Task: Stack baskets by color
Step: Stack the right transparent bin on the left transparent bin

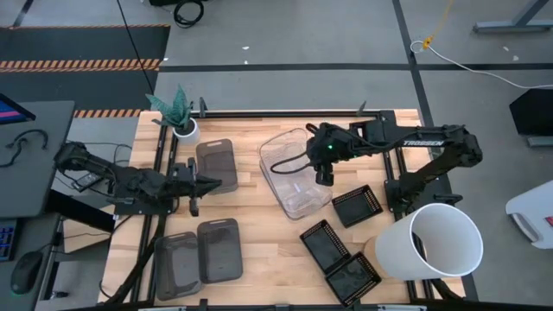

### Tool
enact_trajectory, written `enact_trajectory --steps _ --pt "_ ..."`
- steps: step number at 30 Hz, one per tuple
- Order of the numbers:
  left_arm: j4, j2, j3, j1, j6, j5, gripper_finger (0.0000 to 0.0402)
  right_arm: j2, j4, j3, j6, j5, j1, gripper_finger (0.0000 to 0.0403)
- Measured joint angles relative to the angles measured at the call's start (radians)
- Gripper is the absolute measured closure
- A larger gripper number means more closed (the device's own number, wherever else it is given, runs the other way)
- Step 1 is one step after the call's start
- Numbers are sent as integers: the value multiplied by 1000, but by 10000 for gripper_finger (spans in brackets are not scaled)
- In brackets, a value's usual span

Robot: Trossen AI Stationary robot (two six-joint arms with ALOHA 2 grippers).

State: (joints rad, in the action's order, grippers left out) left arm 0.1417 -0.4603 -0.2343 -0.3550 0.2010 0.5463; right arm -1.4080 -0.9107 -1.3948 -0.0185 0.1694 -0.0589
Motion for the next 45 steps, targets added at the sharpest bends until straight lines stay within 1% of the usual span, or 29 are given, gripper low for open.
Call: enact_trajectory --steps 5,10,13,16,20,24,28,33,36,41,45 --pt "-15 -143 -89 72 -3 8 391 19 -14 65 126 75 -1 216" --pt "-48 -253 -171 129 -2 9 379 24 -62 67 212 166 0 216" --pt "-55 -310 -206 148 -2 2 357 34 -72 67 239 197 -1 216" --pt "-51 -360 -232 158 -5 -33 324 36 -57 71 248 210 -9 216" --pt "-80 -419 -252 146 -51 -54 279 36 18 102 285 212 -34 216" --pt "-134 -453 -271 120 -56 -55 245 36 76 160 314 201 -42 216" --pt "-137 -458 -271 103 -55 -55 230 36 114 208 371 198 -46 216" --pt "-135 -458 -271 103 -51 -55 229 13 163 249 416 203 -43 216" --pt "-135 -457 -271 103 -51 -55 229 -16 226 266 419 208 -44 216" --pt "-134 -457 -272 103 -48 -55 230 -62 253 269 420 195 -57 216" --pt "-135 -457 -272 103 -52 -55 230 -95 253 269 438 179 -70 231"
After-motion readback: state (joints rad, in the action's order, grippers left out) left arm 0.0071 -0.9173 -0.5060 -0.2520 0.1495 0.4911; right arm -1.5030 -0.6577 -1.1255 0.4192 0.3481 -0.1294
